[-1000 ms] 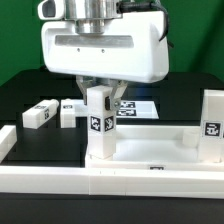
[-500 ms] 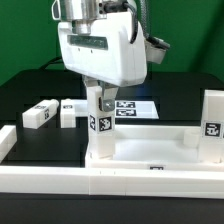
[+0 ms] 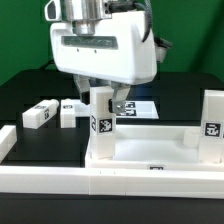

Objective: Assemble desk

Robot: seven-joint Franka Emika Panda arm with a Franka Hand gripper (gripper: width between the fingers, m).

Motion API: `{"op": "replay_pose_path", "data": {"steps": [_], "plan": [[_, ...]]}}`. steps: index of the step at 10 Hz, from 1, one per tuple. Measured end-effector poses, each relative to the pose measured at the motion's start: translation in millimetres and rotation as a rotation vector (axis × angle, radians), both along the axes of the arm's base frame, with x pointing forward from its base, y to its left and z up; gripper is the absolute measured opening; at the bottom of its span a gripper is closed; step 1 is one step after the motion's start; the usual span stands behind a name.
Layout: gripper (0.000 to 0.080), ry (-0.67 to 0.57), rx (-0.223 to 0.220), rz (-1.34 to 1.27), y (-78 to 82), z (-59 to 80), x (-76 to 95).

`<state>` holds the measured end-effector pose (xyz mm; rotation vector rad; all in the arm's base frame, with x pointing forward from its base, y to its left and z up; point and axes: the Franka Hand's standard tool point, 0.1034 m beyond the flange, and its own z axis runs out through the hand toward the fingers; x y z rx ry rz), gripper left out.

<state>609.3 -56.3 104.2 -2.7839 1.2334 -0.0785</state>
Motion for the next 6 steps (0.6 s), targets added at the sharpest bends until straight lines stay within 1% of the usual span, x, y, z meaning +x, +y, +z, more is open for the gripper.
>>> {"op": "replay_pose_path", "data": {"steps": [4,6], "plan": [[0.0649,-0.018,-0.040,0.354,1.4,0.0,0.2],[0.0649,-0.022,-0.078,0.553,2.7,0.5,1.1]]}}
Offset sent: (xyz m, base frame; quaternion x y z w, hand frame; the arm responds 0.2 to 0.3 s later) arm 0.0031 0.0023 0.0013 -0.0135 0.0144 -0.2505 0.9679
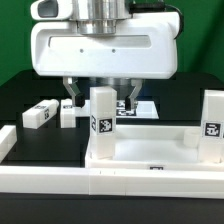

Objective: Assemble desk

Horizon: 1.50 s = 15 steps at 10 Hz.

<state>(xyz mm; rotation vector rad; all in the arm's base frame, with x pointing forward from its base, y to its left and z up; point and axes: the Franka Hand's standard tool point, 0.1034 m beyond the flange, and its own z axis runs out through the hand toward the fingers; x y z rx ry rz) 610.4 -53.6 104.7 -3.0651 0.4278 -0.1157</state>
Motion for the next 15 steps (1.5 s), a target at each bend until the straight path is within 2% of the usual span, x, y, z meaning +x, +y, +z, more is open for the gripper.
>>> {"op": "replay_pose_path", "data": {"steps": [5,7,8,9,10,11,14,15], "plan": [[0.0649,0.009,-0.073,0.464,1.3,1.3,0.9],[0.0649,0.014,-0.089,0.590,1.1,1.2,0.8],[0.0497,0.011,-0.090,0.597,1.1,1.3,1.2],[0.0497,0.011,-0.090,0.593,1.1,1.2,1.2],[0.0328,0.011,-0.089,0.593,1.0,1.1,1.1],[0.0288,0.011,-0.089,0.593,1.0,1.1,1.1],[0.0288,0.011,-0.086,0.563,1.0,1.1,1.1],[0.0288,0.007,-0.063,0.428,0.0,1.0,1.0]]}}
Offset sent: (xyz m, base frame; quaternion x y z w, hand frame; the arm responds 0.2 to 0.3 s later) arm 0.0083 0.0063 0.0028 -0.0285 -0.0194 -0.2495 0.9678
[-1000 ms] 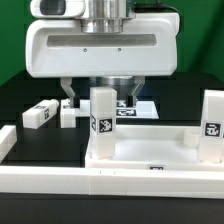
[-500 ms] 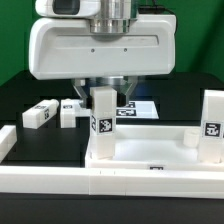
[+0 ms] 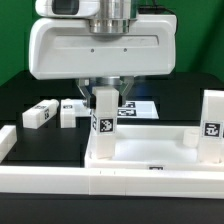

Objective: Assemble desk

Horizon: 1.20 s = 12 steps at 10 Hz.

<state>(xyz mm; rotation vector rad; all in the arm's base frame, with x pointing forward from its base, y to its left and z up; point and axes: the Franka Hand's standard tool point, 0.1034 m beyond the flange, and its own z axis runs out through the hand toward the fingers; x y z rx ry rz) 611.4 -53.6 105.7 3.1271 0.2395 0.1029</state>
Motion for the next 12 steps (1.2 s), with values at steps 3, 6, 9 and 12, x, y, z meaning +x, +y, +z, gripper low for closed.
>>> {"op": "replay_pose_path", "data": {"steps": [3,6,9,12], "plan": [[0.0288,0.000,0.044,-0.283,-2.8,-0.8,-1.1],[0.0290,0.004,0.074,-0.587,-3.2,-1.4,-1.7],[0.0290,0.016,0.096,-0.923,-0.5,-1.9,-2.6],[0.0290,0.021,0.112,-1.177,2.5,-2.1,-2.3]]}}
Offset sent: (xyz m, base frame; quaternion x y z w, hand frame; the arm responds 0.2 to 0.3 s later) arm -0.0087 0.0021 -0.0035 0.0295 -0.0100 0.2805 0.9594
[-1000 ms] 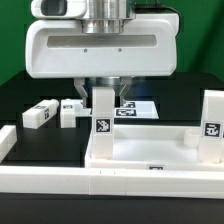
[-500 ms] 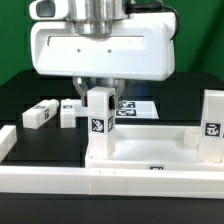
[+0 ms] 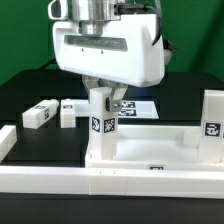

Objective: Assemble desk

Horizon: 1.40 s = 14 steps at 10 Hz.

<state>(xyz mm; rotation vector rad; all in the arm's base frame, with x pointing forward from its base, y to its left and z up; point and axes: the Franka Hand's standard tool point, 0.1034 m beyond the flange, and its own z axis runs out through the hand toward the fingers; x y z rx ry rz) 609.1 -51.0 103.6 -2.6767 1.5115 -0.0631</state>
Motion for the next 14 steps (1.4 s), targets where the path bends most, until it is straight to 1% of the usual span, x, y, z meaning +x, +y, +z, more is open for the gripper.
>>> {"op": "replay_pose_path", "data": {"steps": [2,4,5,6,7,8,9,14], "plan": [[0.0290,0.001,0.011,-0.090,0.0,0.0,0.2],[0.0296,-0.001,0.010,-0.052,0.6,-0.1,0.3],[0.0516,-0.001,0.009,-0.036,0.3,0.0,0.3],[0.0516,-0.004,0.003,0.027,-0.8,0.1,0.3],[0.0628,-0.007,-0.007,0.137,-0.6,0.2,0.5],[0.0646,-0.009,-0.020,0.230,0.0,0.7,1.2],[0.0646,-0.011,-0.025,0.292,-0.7,0.6,1.1],[0.0649,-0.027,-0.061,0.784,-3.1,-0.9,0.6]]}}
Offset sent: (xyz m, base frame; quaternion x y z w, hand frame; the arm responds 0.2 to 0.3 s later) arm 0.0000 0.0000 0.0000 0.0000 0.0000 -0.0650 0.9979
